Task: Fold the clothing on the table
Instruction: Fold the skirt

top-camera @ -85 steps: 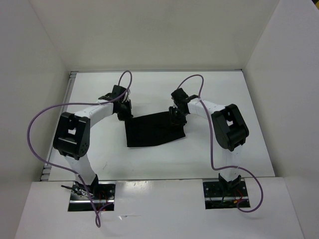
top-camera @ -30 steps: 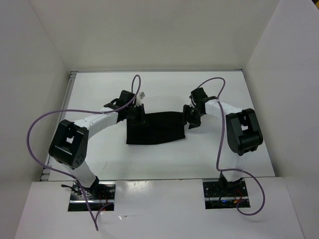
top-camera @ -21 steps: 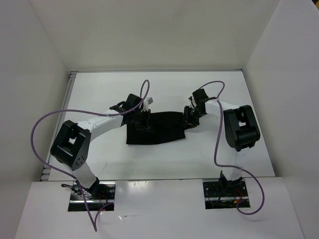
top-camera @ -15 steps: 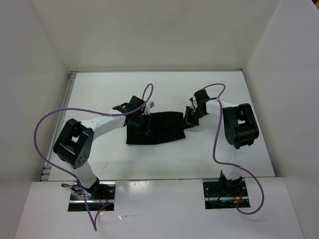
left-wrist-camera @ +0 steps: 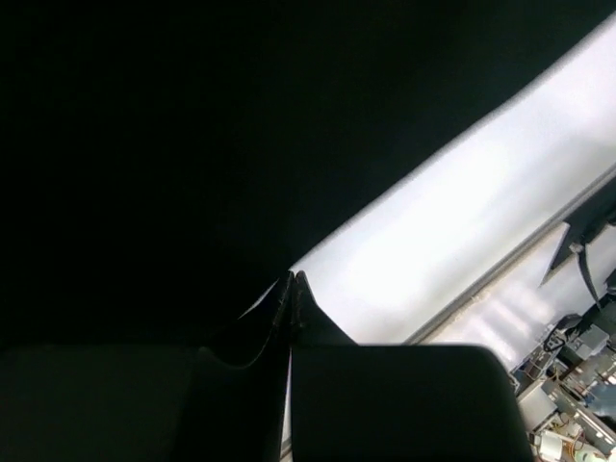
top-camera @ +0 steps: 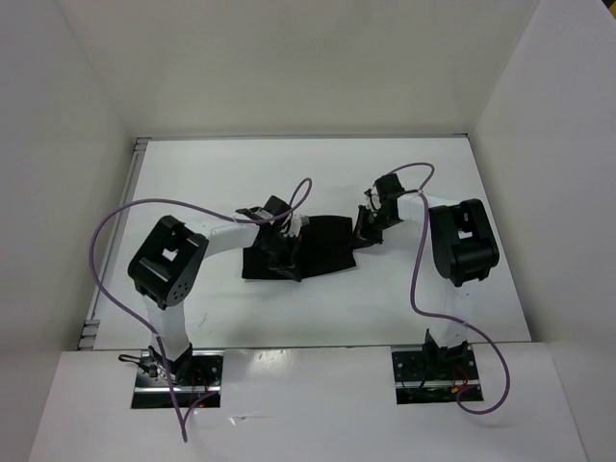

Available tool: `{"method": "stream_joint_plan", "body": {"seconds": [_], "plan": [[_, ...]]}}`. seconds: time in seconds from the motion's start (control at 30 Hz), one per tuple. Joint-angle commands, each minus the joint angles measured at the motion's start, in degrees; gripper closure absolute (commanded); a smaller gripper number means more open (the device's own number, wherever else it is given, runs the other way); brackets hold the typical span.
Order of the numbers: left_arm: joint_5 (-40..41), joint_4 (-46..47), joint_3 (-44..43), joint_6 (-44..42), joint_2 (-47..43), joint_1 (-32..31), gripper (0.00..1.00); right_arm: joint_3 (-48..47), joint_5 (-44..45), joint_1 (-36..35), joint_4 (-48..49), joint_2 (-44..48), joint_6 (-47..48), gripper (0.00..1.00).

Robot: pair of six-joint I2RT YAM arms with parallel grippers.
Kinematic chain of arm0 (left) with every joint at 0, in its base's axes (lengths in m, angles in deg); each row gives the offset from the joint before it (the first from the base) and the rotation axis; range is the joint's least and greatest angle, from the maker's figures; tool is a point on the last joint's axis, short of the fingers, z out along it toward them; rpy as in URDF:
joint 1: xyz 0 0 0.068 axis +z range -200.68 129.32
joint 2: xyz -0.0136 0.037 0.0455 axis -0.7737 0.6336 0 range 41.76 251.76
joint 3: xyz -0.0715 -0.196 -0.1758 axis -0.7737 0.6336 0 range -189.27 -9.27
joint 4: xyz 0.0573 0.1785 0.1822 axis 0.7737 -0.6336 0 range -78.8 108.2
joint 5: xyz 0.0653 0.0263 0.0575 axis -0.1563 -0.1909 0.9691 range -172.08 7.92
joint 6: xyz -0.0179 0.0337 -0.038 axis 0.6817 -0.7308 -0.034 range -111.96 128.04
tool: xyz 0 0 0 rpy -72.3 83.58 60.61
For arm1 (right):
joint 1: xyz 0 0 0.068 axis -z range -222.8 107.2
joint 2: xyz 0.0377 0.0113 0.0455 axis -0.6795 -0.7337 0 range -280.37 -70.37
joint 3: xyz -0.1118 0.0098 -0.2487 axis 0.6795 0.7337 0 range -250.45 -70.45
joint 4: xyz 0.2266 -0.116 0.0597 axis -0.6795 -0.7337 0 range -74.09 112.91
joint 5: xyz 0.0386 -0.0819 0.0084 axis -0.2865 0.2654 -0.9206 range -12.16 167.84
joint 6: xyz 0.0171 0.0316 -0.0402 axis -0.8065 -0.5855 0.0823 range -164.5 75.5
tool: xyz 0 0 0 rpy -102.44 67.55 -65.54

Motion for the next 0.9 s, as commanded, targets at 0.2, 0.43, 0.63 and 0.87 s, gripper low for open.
{"method": "stream_joint_plan", "body": {"seconds": [0.2,0.43,0.63,0.87], "plan": [[0.77,2.94,-2.90,2.41,11.07,-0.14,1.00,1.42,2.15,-0.17,0.89,2.62,0.37,1.00],[-1.52,4.35,-6.33,3.65,17.75,-0.14,1.00,-0.95,0.05,-4.03,-1.58,13.94,2.03,1.00],[-0.90,2.68,-5.63,3.12,15.48,0.92,1.00,-3.50,1.89,-4.74,-4.56,16.16,2.74,1.00],[-1.00,-2.41,-2.72,1.36,1.35,0.92,0.97,-2.98,3.39,-4.74,-3.77,13.09,3.36,1.00]]}}
